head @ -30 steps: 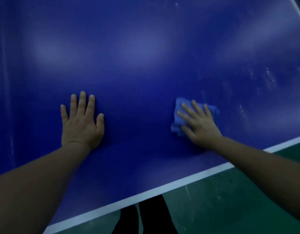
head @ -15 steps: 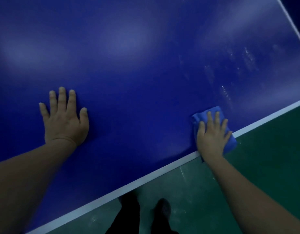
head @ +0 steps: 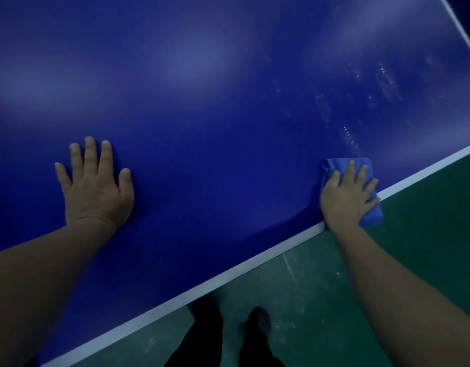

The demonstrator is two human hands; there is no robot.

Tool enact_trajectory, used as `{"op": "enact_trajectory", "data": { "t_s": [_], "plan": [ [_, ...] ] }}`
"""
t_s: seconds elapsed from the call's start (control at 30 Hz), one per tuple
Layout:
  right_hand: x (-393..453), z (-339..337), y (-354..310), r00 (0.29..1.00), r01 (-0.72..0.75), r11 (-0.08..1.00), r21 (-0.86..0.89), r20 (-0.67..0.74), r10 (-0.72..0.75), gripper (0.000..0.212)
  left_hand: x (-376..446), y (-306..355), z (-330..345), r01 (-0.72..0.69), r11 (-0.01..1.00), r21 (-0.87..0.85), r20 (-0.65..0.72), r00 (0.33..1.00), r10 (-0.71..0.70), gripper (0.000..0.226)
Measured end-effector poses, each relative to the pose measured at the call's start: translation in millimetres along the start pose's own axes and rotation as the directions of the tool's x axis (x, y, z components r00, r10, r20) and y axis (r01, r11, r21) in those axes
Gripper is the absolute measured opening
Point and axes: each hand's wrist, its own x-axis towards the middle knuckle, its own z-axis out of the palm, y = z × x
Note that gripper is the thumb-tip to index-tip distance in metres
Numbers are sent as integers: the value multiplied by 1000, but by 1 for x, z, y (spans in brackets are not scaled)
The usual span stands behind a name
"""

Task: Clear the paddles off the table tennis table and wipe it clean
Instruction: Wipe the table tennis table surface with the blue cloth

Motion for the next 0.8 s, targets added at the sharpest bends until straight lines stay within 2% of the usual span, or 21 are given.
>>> {"op": "enact_trajectory", "data": {
  "t_s": [0.03, 0.07, 0.1, 0.13, 0.17, 0.2, 0.23, 0.27, 0.3, 0.37, 0.43, 0.5, 0.53, 0.57, 0.6, 0.63, 0.67, 0.7, 0.73, 0.77, 0.8],
  "plan": [
    [-20, 6, -16, 999, 38, 999, 1, -22, -38, 58, 1, 0, 0, -2, 1000, 1, 2, 1000, 2, 72],
    [-50, 15, -30, 985, 169, 985, -17, -28, -170, 57, 1, -1, 0, -2, 1000, 3, 4, 1000, 2, 71],
    [-84, 25, -39, 929, 369, 929, -36, -5, -369, 58, 0, -1, 0, -1, 1000, 8, 5, 1000, 1, 70],
    [-119, 33, -39, 797, 603, 795, -61, 59, -600, 57, 0, -2, 0, 0, 1000, 13, 3, 1000, 0, 69],
    [-142, 38, -26, 624, 781, 618, -93, 153, -766, 56, -1, -3, 1, 1, 1000, 17, 0, 1000, -1, 67],
    [-144, 38, -11, 495, 869, 484, -107, 200, -845, 56, -1, -3, 2, 0, 1000, 17, -2, 1000, 0, 66],
    [-124, 33, 4, 469, 883, 461, -88, 209, -858, 56, 0, -2, 2, -3, 1000, 17, -4, 1000, 3, 66],
    [-95, 28, 19, 562, 827, 551, -111, 170, -809, 56, 1, -2, 2, -4, 1000, 15, -5, 1000, 4, 67],
    [-64, 20, 31, 701, 713, 687, -140, 123, -702, 58, 2, -2, 2, -3, 1000, 12, -4, 1000, 3, 68],
    [-5, 1, 43, 927, 374, 919, -129, 75, -367, 59, 2, -2, 3, -1, 1000, 15, -5, 1000, 1, 70],
    [18, -8, 31, 994, 100, 994, -43, 36, -98, 57, 1, -3, 3, -2, 1000, 15, -5, 1000, 2, 71],
    [-1, 2, -2, 996, 86, 996, -28, -7, -86, 57, 2, -2, 3, 0, 1000, 10, -9, 1000, 1, 70],
    [-23, 10, -18, 980, 198, 980, -26, -18, -198, 58, 2, -2, 3, -1, 1000, 12, -8, 1000, 1, 70],
    [-51, 20, -31, 926, 378, 925, -39, -6, -379, 58, 2, -1, 3, -3, 1000, 15, -5, 1000, 4, 69],
    [-83, 29, -38, 788, 615, 785, -70, 38, -614, 58, 1, -2, 3, -3, 1000, 16, -5, 1000, 3, 69],
    [-111, 35, -38, 588, 809, 580, -94, 141, -796, 57, 1, -2, 2, 1, 1000, 14, -9, 1000, -1, 69],
    [-121, 34, -34, 407, 914, 395, -94, 232, -884, 56, 0, -3, 2, 4, 1000, 13, -14, 1000, -4, 70],
    [-109, 29, -31, 308, 951, 300, -72, 270, -912, 56, 0, -3, 2, 2, 1000, 13, -14, 1000, -2, 70],
    [-84, 26, -28, 354, 935, 344, -85, 234, -905, 56, 1, -3, 3, -1, 1000, 14, -11, 1000, 1, 71],
    [-57, 21, -25, 510, 860, 498, -112, 180, -841, 58, 2, -3, 3, -2, 1000, 16, -6, 1000, 2, 71],
    [-27, 16, -23, 705, 709, 693, -127, 124, -698, 59, 2, -3, 3, -1, 1000, 19, -2, 1000, 1, 71]
  ]
}}
